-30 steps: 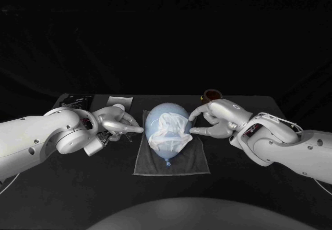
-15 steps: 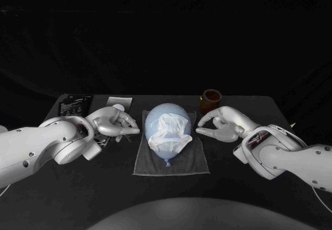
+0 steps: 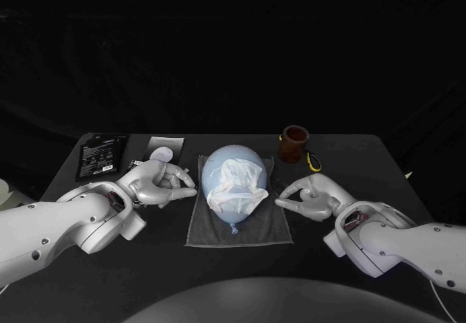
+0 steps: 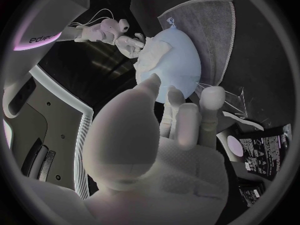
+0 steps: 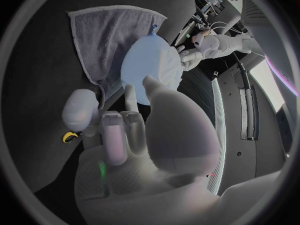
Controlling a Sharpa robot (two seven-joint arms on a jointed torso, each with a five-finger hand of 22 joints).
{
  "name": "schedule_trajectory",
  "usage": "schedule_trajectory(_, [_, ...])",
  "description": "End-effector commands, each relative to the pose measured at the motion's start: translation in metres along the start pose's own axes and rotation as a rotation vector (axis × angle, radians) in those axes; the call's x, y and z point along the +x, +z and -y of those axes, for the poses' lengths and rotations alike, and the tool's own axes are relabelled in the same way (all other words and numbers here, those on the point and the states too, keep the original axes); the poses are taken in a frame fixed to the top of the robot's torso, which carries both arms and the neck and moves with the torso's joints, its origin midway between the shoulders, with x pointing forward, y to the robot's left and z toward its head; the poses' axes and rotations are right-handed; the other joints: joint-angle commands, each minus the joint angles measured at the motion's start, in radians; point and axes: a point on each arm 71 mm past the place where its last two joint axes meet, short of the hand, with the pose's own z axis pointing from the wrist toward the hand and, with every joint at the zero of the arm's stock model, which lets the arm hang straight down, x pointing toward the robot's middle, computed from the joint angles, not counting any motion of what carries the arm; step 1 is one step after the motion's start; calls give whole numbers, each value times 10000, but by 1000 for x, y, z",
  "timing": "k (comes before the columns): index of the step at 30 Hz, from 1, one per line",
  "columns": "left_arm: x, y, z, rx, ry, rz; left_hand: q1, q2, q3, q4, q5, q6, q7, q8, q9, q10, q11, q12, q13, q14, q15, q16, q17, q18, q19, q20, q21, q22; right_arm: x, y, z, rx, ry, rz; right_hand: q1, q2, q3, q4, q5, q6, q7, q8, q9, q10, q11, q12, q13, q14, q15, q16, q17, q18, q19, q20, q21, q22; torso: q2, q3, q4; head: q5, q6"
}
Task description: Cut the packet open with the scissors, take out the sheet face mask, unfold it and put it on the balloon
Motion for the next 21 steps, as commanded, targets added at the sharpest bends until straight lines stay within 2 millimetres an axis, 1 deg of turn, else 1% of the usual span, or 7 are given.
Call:
schedule_trajectory(1, [3, 1, 4, 425, 285, 415, -14, -65, -166, 75, -17, 14, 56, -45, -27, 169, -19, 146, 132, 151, 12, 151, 269, -158, 194, 17, 185, 271, 5, -2, 5, 695, 905, 278, 42, -101, -18, 98, -95, -91, 9, -40, -22, 1038, -16, 62, 2617, 1043, -19, 43, 2633, 6, 50, 9, -19, 1272, -12, -23, -2, -16, 2])
schedule_trajectory(3, [7, 2, 2, 297, 332, 411, -59, -91, -276, 154, -16, 37, 44, -33, -47, 233, -27, 224, 190, 197, 6, 214, 366, -177, 279, 16, 276, 396, 10, -3, 5, 728, 1093, 202, 47, -115, -58, 129, -114, -125, 23, -49, -33, 1044, -4, 72, 2627, 1043, -10, 43, 2633, 11, 41, 15, -50, 1266, -10, -8, 3, -5, 2])
schedule_trajectory(6, [11, 2, 0, 65, 356, 342, -138, -144, -494, 289, -18, 73, 21, -6, -72, 377, -43, 388, 351, 263, -6, 308, 529, -208, 393, 9, 402, 582, 16, -4, 4, 760, 1281, 38, 87, -148, -104, 137, -104, -160, 35, -57, -43, 1033, 9, 54, 2610, 1043, 3, 43, 2633, 21, 17, 23, -118, 1250, -5, -3, 9, -9, 2])
schedule_trajectory(12, [24, 1, -4, -222, 240, 83, -195, -169, -812, 476, -19, 137, -22, 44, -98, 566, -80, 595, 553, 341, -34, 416, 720, -246, 525, -13, 557, 812, 27, -6, 2, 814, 1715, -251, 106, -191, -176, 163, -77, -184, 50, -55, -52, 1040, 24, 67, 2621, 1043, 17, 43, 2633, 28, -1, 34, -164, 1241, -12, -13, -7, -36, 2])
schedule_trajectory(15, [29, 1, -4, -193, 105, 49, -139, -138, -904, 519, -17, 156, -38, 60, -109, 667, -94, 703, 682, 354, -46, 437, 754, -247, 530, -23, 574, 830, 32, -7, 0, 798, 1935, -361, 105, -193, -185, 168, -74, -184, 51, -53, -53, 1044, 26, 72, 2627, 1043, 18, 43, 2633, 33, -11, 35, -192, 1235, -12, -13, 4, -70, 2])
schedule_trajectory(18, [32, 1, -3, -88, -7, 60, 16, -70, -978, 533, -17, 196, -56, 84, -126, 830, -114, 873, 895, 371, -63, 461, 796, -262, 575, -37, 633, 919, 37, -7, -2, 749, 2146, -444, 106, -196, -192, 171, -72, -185, 51, -52, -53, 1044, 27, 72, 2627, 1043, 19, 43, 2633, 35, -15, 36, -202, 1232, -7, -15, -11, -86, 2])
schedule_trajectory(21, [35, 1, -2, 5, -83, -1, 189, 12, -1021, 532, -15, 301, -88, 134, -134, 987, -144, 1031, 1092, 402, -87, 501, 874, -278, 628, -54, 698, 1018, 43, -7, -4, 700, 2323, -561, 110, -198, -196, 171, -74, -186, 52, -52, -54, 1044, 28, 72, 2627, 1043, 21, 43, 2633, 34, -15, 37, -200, 1233, -2, -22, 4, -110, 2])
